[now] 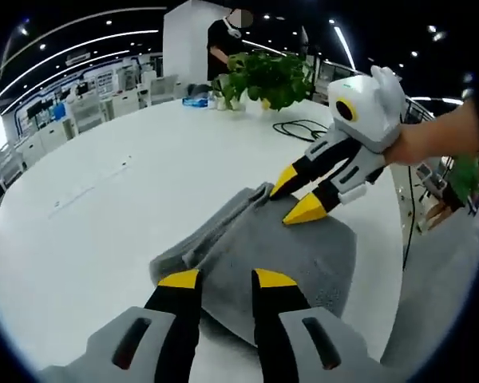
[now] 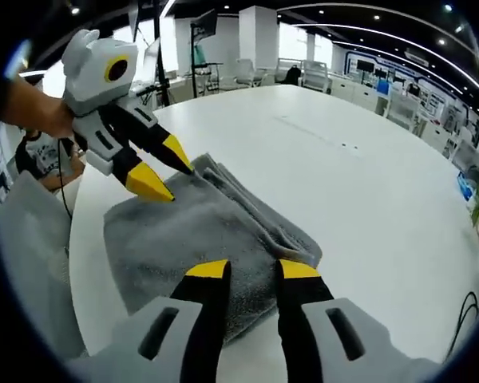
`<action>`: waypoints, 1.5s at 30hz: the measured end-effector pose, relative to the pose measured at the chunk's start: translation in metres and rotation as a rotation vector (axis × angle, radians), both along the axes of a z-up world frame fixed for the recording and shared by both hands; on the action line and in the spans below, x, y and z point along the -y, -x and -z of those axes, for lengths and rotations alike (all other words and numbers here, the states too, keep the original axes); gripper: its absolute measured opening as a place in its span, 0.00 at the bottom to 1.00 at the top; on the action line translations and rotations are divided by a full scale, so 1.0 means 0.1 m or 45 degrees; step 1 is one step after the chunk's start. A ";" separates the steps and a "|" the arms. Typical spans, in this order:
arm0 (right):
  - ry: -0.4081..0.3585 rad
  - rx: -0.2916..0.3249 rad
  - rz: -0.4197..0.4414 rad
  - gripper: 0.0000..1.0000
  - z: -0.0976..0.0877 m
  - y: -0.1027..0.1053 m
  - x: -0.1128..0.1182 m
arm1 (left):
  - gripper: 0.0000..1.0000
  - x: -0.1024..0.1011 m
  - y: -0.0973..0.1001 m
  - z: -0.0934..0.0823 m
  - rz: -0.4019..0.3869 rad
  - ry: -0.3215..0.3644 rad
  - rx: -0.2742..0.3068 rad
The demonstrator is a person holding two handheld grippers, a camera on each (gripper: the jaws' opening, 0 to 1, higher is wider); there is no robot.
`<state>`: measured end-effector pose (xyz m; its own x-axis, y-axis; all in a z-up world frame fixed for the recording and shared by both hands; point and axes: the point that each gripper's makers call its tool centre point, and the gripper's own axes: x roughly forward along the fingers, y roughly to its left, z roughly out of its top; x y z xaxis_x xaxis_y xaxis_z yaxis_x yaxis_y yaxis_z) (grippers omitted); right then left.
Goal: Fold the towel on the table until its edges align and the towel forms a compact rectangular stack.
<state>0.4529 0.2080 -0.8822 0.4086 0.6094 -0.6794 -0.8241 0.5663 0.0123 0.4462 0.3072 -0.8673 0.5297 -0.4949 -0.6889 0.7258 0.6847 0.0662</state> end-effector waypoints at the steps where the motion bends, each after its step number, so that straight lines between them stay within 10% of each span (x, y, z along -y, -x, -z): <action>1: 0.004 -0.003 0.008 0.23 0.02 0.00 0.01 | 0.25 0.01 -0.02 0.04 -0.009 -0.002 -0.010; 10: 0.013 -0.016 0.064 0.23 0.11 -0.01 0.04 | 0.25 0.02 -0.07 0.19 0.083 -0.180 0.052; 16: -0.116 0.006 0.121 0.40 -0.10 0.03 0.03 | 0.39 -0.06 -0.08 -0.03 0.021 -0.113 0.137; 27: -0.150 -0.042 0.201 0.44 -0.03 0.23 0.18 | 0.47 -0.22 0.19 -0.01 -0.163 0.066 -0.005; 45: -0.171 -0.130 0.277 0.30 0.23 0.26 0.14 | 0.40 -0.10 0.15 0.32 -0.129 0.016 -0.125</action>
